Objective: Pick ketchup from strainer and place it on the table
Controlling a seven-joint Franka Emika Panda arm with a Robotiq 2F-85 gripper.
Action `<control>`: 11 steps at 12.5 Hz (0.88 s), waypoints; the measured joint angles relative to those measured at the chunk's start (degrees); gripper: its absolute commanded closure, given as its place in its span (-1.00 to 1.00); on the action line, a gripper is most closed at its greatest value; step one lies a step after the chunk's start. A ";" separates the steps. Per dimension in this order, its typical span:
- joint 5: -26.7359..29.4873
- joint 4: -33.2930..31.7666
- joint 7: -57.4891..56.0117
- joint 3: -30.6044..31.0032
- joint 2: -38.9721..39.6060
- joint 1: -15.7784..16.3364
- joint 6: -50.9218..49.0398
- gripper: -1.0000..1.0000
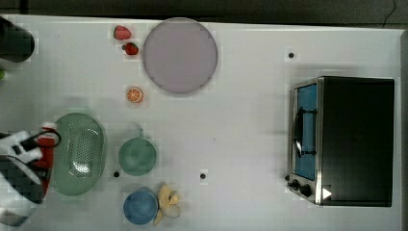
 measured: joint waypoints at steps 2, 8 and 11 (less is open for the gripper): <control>0.99 3.47 -2.76 0.67 -1.36 -1.15 -6.43 -0.13; 0.81 9.79 -10.49 -0.50 -2.41 -11.99 -12.52 -0.13; 0.47 11.58 -14.73 -1.51 -3.04 -19.95 -16.87 -0.13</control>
